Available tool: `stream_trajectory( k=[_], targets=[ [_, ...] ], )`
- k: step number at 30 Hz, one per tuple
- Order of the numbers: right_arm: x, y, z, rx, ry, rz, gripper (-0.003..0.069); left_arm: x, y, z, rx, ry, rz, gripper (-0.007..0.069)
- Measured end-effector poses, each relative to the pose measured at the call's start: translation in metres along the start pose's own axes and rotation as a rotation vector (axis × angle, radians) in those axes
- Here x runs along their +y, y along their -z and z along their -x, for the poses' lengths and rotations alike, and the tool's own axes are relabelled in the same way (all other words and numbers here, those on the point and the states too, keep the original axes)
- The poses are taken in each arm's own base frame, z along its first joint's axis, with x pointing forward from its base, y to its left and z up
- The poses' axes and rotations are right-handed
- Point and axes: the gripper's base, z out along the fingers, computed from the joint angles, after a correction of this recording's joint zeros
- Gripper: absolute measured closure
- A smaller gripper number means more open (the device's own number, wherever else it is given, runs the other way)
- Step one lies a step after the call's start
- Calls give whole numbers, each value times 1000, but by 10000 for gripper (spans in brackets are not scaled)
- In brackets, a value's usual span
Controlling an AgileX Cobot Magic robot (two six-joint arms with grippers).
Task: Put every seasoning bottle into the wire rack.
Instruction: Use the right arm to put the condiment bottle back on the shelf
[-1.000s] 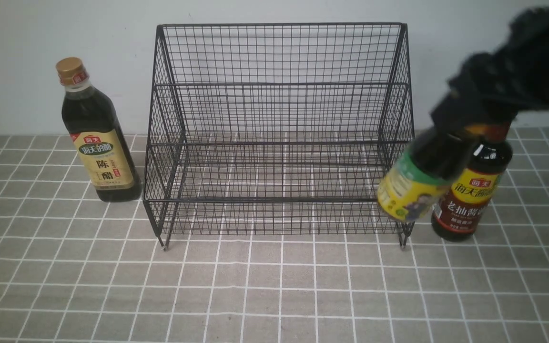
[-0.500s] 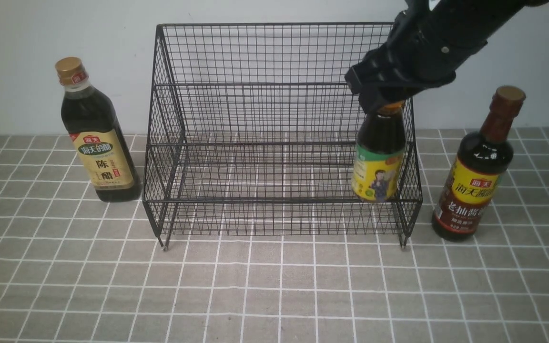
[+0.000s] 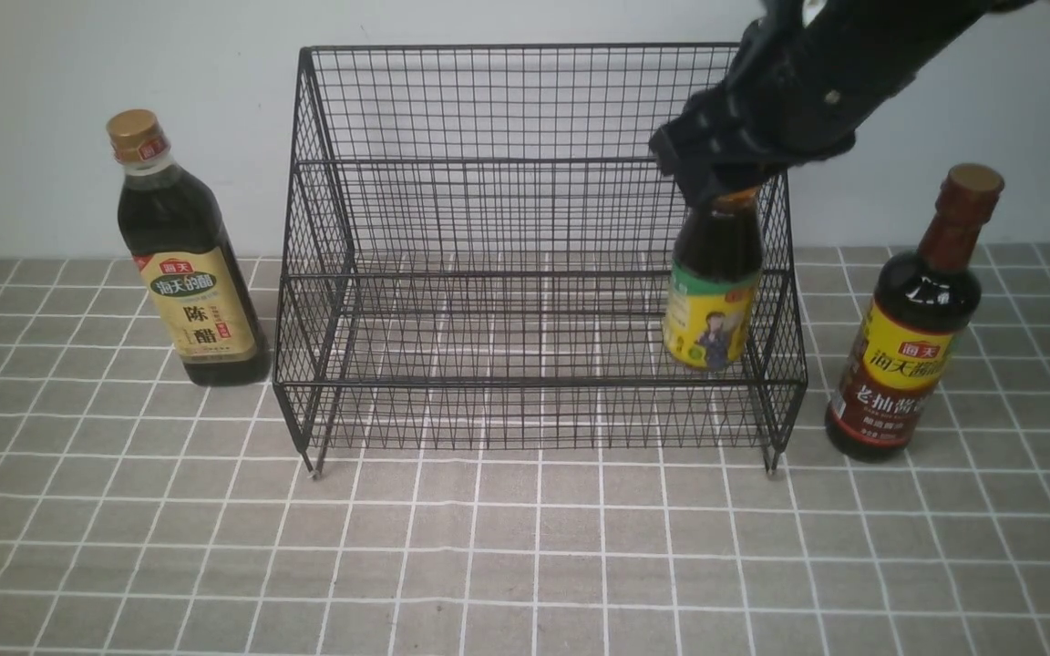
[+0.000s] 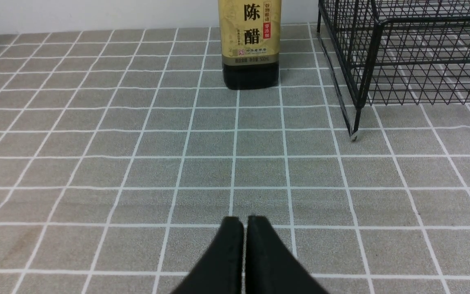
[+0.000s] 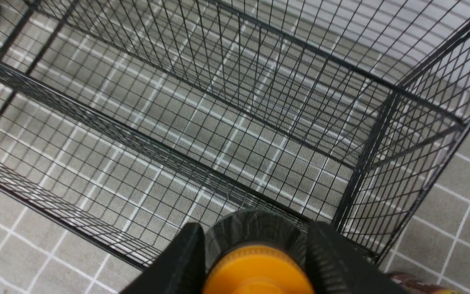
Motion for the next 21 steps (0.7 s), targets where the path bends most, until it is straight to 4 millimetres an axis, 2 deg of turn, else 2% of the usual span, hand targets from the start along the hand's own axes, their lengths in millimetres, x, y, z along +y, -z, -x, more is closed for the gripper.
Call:
stream_trajectory(
  k=[6,9,13,16,17,19,21],
  targets=[
    [1,-44,-10,163,-46,-4,359,0,0,0,0,0,0,631],
    [1,-58,-12,190,-58,-7,359,0,0,0,0,0,0,631],
    [1,-58,-11,181,-68,-7,359,0,0,0,0,0,0,631],
    [1,-58,-11,184,-74,-8,328,0,0,0,0,0,0,631],
    [1,-58,-11,183,-77,-8,272,0,0,0,0,0,0,631],
    [1,-56,-10,178,-77,-7,240,0,0,0,0,0,0,631],
    [1,-41,-8,148,-79,-2,179,0,0,0,0,0,0,631]
  ],
)
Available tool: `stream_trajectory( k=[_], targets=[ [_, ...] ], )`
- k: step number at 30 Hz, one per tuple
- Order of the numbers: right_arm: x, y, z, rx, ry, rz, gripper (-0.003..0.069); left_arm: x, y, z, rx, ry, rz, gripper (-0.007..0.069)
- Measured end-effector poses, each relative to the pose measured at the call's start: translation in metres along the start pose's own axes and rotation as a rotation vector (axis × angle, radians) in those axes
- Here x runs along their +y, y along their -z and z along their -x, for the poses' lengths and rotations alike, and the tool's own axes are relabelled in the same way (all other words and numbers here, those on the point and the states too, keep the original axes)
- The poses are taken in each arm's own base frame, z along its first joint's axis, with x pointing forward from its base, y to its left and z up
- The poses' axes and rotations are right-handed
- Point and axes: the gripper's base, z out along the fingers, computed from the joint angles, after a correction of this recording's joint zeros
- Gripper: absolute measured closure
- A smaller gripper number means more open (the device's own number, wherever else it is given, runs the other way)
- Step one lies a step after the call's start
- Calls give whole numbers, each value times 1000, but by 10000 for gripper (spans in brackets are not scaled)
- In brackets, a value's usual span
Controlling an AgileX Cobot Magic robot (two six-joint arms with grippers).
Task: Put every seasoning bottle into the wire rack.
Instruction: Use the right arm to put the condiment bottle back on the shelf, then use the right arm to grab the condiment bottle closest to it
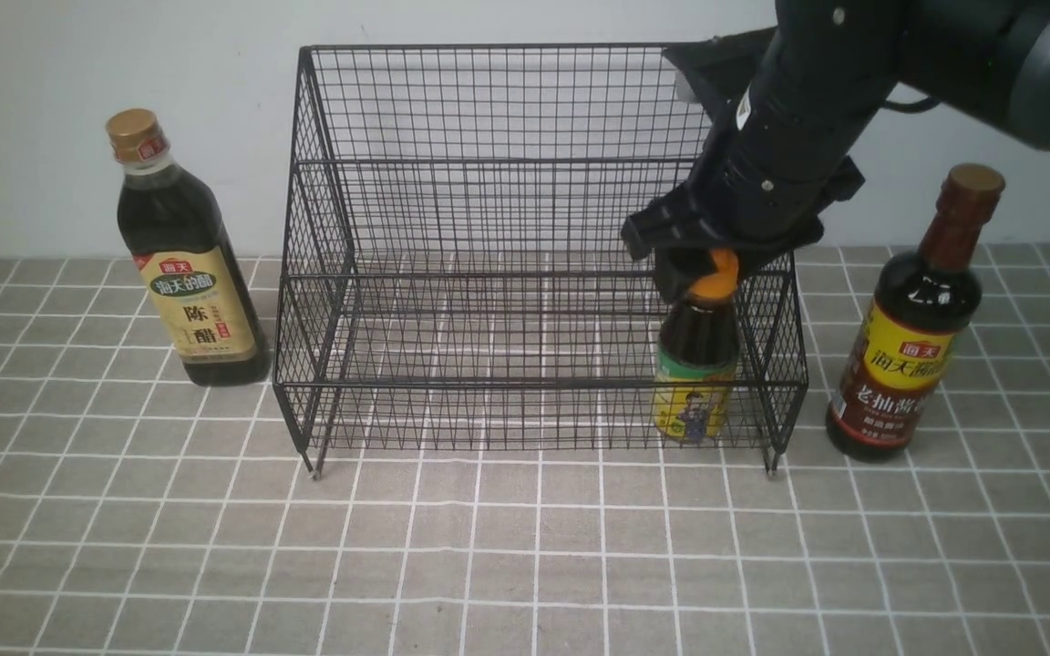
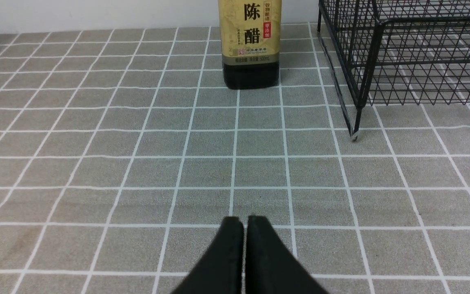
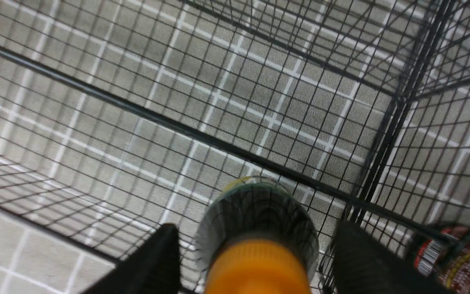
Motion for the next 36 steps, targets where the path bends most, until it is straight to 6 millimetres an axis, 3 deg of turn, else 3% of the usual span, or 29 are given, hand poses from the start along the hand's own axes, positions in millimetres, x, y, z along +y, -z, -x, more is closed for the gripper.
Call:
stream_trajectory(
  k=[1,4,5,6,8,10,12,13,15,17,20,26,36],
  targets=[
    [0,4,0,-9,0,1,172,0,0,0,0,0,0,631],
    [-4,58,-4,-128,12,-22,146,0,0,0,0,0,0,631],
    [-5,61,-5,-136,14,-26,144,0,0,0,0,0,0,631],
    [-9,91,-9,-203,26,-62,143,0,0,0,0,0,0,631],
    [-18,126,-17,-286,34,-127,141,0,0,0,0,0,0,631],
    [-32,154,-26,-349,2,-180,142,0,0,0,0,0,0,631],
    [-42,168,-31,-382,-32,-203,142,0,0,0,0,0,0,631],
    [-67,184,-38,-412,-118,-245,142,0,0,0,0,0,0,631],
    [-80,187,-40,-415,-164,-254,142,0,0,0,0,0,0,631],
    [-109,184,-47,-389,-269,-225,142,0,0,0,0,0,0,631],
    [-128,152,-51,-288,-334,-131,142,0,0,0,0,0,0,631],
    [-135,107,-47,-164,-339,-72,142,0,0,0,0,0,0,631],
    [-127,67,-36,-75,-300,-50,142,0,0,0,0,0,0,631]
  ],
)
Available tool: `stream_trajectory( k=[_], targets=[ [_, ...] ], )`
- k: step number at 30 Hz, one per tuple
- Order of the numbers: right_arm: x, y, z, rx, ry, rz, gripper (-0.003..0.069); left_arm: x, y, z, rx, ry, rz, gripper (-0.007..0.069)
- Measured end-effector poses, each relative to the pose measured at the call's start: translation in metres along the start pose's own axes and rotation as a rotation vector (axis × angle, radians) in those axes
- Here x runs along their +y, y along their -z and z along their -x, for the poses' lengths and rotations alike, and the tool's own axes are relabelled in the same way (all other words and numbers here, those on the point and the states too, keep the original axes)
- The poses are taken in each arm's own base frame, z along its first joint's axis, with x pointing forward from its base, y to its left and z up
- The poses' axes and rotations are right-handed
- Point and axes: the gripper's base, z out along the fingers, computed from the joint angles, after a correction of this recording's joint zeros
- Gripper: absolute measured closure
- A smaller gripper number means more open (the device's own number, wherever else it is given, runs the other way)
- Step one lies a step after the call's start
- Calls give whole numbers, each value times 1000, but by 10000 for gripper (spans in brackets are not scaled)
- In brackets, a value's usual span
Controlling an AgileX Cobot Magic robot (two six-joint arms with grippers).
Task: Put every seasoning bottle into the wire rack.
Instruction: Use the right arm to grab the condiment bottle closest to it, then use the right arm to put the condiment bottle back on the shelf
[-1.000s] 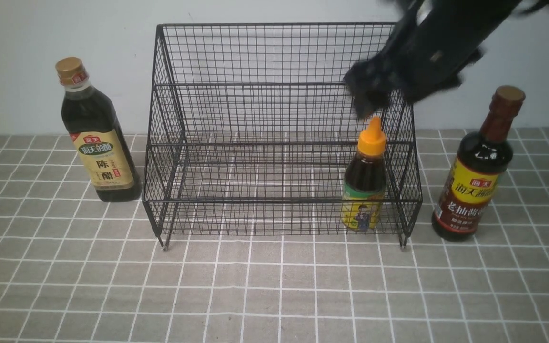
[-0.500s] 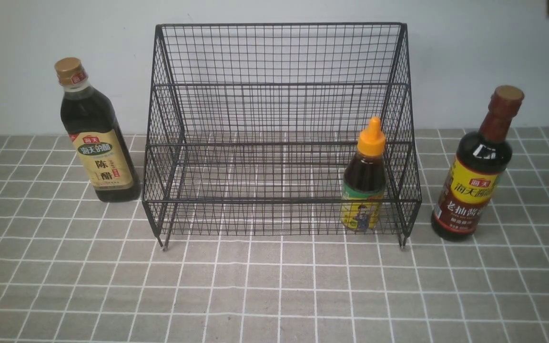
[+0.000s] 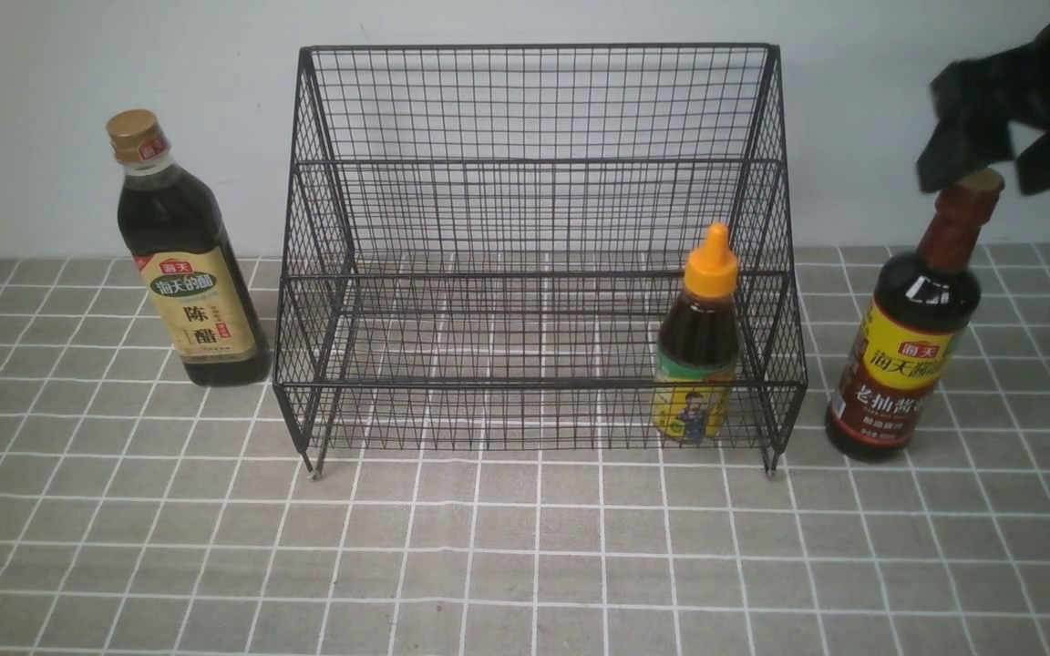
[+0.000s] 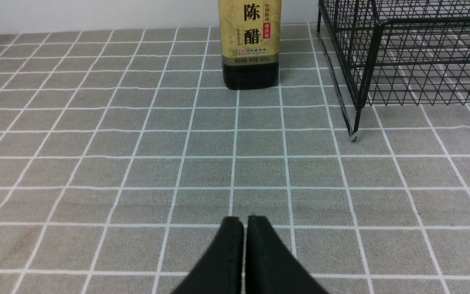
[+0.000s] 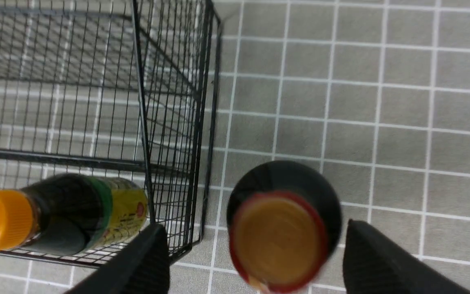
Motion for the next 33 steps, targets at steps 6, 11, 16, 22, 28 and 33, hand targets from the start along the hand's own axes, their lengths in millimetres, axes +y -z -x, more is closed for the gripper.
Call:
stream_trajectory(
  k=[6,11,16,22,28,33],
  targets=[
    [-7,-23,2,47,1,-71,142,0,0,0,0,-1,0,631],
    [-9,-33,3,64,3,-84,160,0,0,0,0,-17,0,631],
    [-8,-40,3,82,8,-76,344,0,0,0,0,-17,0,631],
    [-7,-40,4,79,72,-71,383,0,0,0,0,-17,0,631],
    [-5,-27,2,76,83,-68,383,0,0,0,0,-17,0,631],
    [-1,8,9,-1,94,-63,383,0,0,0,0,-17,0,631]
  ],
)
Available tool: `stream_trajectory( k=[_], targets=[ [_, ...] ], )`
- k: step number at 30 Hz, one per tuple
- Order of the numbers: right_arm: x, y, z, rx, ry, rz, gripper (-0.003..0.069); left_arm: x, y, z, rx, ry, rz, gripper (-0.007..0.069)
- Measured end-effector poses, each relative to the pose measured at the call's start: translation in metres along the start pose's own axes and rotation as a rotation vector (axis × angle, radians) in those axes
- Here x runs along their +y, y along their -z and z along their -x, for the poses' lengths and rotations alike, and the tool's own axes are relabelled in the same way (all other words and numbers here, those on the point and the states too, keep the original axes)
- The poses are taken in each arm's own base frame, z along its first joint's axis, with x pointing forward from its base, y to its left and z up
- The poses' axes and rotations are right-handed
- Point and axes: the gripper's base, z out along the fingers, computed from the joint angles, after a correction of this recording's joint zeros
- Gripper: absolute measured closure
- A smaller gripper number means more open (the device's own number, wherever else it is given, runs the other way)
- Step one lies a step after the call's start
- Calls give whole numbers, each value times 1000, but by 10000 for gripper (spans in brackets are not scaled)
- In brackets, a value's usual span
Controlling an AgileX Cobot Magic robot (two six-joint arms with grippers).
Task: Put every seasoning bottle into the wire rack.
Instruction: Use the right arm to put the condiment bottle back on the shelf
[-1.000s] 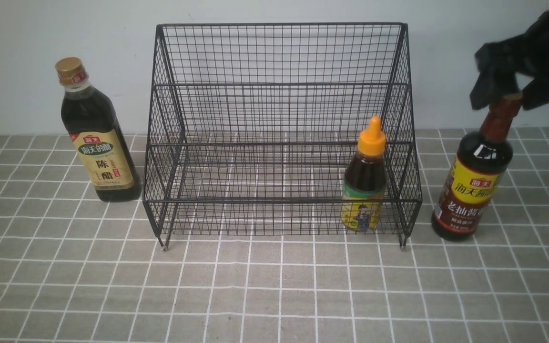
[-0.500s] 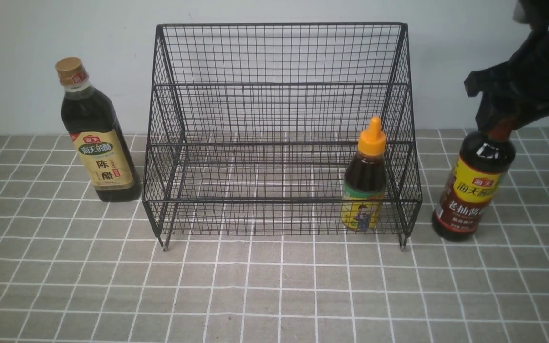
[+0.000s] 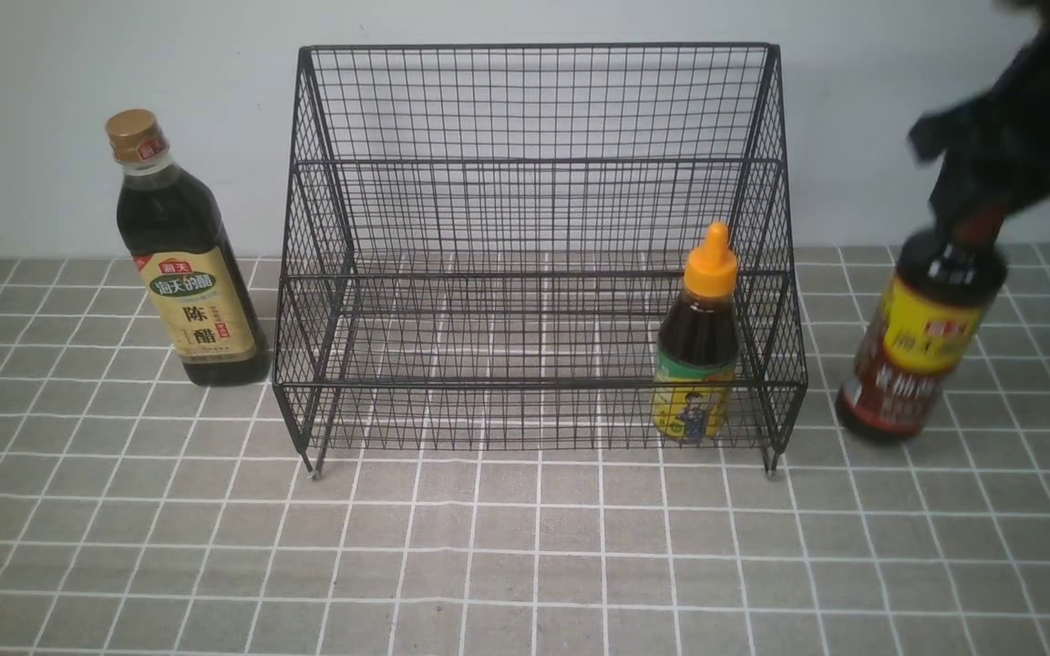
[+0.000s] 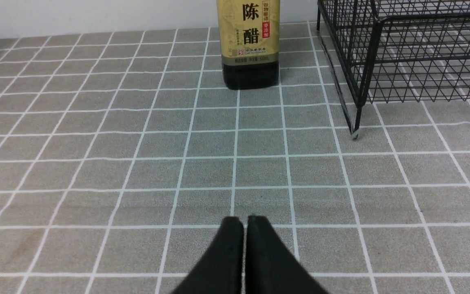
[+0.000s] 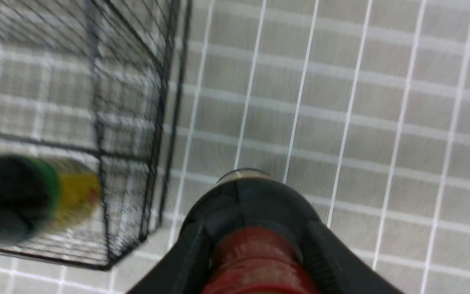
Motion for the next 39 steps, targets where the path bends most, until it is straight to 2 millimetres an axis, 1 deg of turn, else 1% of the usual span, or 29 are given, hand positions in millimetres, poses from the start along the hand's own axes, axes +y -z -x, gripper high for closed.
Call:
stream_trajectory(
  k=[1,3,6,10,11,14,17,18,19,21,28,29,32,33,35,36,39],
  targets=[
    [1,13,4,-42,1,1,383,0,0,0,0,0,0,631],
    [1,30,9,-105,3,2,383,0,0,0,0,0,0,631],
    [2,48,14,-164,5,3,383,0,0,0,0,0,0,631],
    [4,70,20,-219,18,1,383,0,0,0,0,0,0,631],
    [5,71,21,-224,20,2,383,0,0,0,0,0,0,631],
    [12,95,27,-302,51,3,383,0,0,0,0,0,0,631],
    [21,112,30,-361,74,19,383,0,0,0,0,0,0,631],
    [21,113,30,-365,76,21,383,0,0,0,0,0,0,631],
    [26,119,31,-385,85,30,383,0,0,0,0,0,0,631],
    [33,124,31,-402,102,43,383,0,0,0,0,0,0,631],
    [62,127,30,-429,167,109,383,0,0,0,0,0,0,631],
    [68,126,31,-439,179,125,383,0,0,0,0,0,0,631],
    [79,120,35,-456,194,156,383,0,0,0,0,0,0,631],
    [80,120,35,-457,195,159,383,0,0,0,0,0,0,631],
    [90,105,41,-457,202,189,383,0,0,0,0,0,0,631],
    [91,104,42,-458,202,190,383,0,0,0,0,0,0,631],
    [96,86,48,-431,205,196,383,0,0,0,0,0,0,631]
  ],
)
